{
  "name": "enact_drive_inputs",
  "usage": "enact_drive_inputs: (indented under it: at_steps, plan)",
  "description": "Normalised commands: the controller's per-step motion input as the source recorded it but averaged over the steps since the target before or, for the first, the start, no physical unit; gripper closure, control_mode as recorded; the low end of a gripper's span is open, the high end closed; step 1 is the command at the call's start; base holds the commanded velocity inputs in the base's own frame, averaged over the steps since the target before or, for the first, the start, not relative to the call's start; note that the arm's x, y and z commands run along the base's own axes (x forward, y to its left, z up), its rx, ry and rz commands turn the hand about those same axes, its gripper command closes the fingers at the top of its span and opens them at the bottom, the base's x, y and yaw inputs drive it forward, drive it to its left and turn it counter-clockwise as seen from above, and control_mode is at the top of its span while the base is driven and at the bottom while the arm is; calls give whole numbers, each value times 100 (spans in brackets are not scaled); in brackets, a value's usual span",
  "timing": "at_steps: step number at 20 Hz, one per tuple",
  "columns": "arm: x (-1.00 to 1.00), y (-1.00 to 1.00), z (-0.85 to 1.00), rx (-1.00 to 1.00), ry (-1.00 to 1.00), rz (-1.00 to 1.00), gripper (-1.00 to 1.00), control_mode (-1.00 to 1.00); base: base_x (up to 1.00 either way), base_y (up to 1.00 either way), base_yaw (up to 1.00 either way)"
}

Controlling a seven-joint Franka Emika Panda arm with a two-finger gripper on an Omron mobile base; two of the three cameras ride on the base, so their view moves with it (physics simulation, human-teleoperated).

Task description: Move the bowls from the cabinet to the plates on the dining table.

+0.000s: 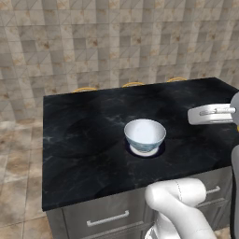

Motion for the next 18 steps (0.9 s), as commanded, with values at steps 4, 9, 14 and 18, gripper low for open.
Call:
enact_drive_inputs:
  at_steps: [4,9,14,18]
  plan:
    - [0,0,0,0,0,0,-100,100,-8,14,1]
    - [0,0,0,0,0,0,-100,100,-27,10,21]
    - [0,0,0,0,0,0,-100,100,-79,31,31]
    - [0,0,0,0,0,0,-100,100,-98,76,42]
